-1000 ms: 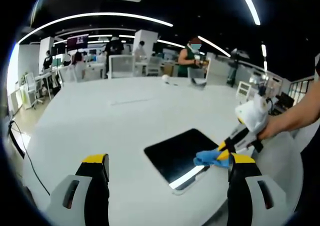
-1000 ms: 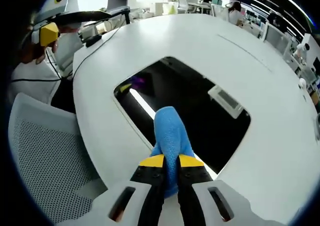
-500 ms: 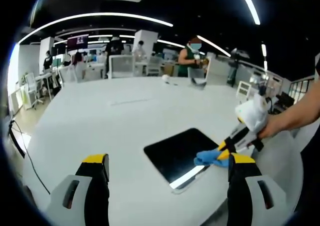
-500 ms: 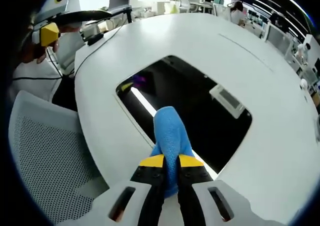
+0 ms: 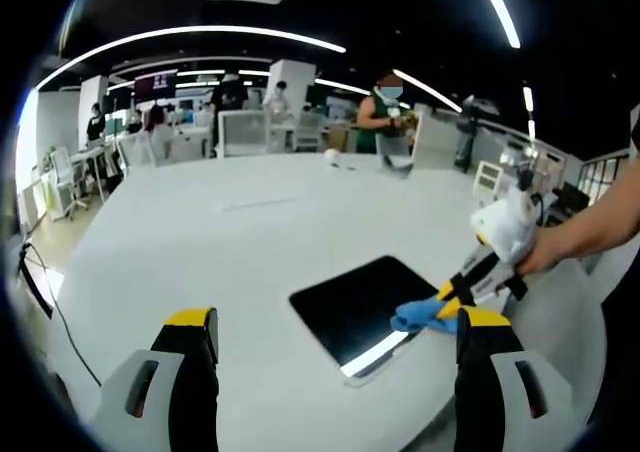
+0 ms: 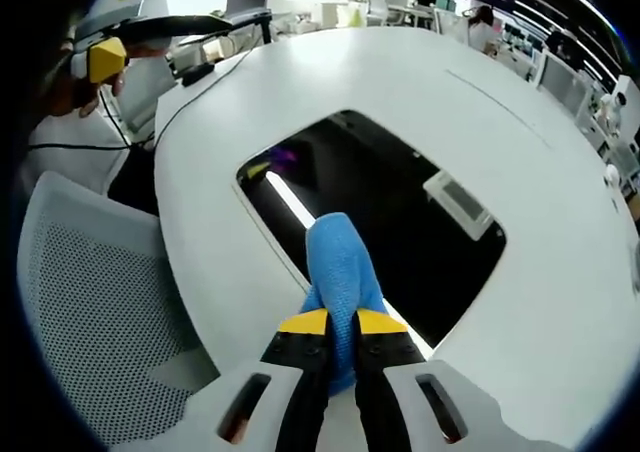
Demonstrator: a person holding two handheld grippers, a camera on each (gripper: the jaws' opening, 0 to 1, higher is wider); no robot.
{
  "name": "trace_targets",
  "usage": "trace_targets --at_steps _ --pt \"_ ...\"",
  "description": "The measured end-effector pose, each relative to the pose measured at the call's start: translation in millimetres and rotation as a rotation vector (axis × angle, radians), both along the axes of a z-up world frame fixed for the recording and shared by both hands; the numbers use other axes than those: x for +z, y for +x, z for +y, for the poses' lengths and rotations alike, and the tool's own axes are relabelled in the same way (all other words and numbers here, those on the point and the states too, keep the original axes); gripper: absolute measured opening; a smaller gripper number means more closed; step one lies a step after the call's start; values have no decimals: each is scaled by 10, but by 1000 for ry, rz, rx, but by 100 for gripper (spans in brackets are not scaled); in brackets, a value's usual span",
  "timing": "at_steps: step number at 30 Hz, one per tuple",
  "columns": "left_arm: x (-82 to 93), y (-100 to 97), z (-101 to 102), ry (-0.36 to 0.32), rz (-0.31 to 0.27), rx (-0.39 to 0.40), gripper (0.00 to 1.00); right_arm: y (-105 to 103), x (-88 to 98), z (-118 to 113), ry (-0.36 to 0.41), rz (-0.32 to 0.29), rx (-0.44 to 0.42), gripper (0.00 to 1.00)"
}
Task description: Wipe the mirror surface with the cleaning cloth until all visible marks leave the cleaned area.
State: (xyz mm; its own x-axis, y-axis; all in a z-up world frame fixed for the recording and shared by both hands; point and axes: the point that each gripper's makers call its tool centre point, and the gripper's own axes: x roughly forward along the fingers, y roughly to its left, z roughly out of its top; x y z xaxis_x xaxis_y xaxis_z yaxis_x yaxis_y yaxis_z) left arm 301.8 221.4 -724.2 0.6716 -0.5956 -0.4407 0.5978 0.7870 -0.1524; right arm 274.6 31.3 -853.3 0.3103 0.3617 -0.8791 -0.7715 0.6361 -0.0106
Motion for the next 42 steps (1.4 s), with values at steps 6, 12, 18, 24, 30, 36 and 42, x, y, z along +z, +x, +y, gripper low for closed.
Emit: trace_targets --at_steps 6,12,18,24,30,36,42 --pt "3 -6 -2 2 -1 3 100 -6 3 -47 -4 8 15 3" --pt "7 -6 -17 1 -2 8 100 3 0 -163 -12 20 10 3" --pt "5 -19 -39 0 -1 12 100 0 -3 -242 -21 25 12 3" --pt "12 -29 -71 -2 -1 11 100 -1 1 -306 -24 31 11 3" --pt "9 -41 -63 1 -1 14 100 -1 3 -371 -29 32 10 3" --pt "1 -50 -60 2 1 16 100 2 -1 -396 -43 32 29 3" --pt "2 -44 -76 -1 0 16 100 26 -4 -414 -49 32 30 3"
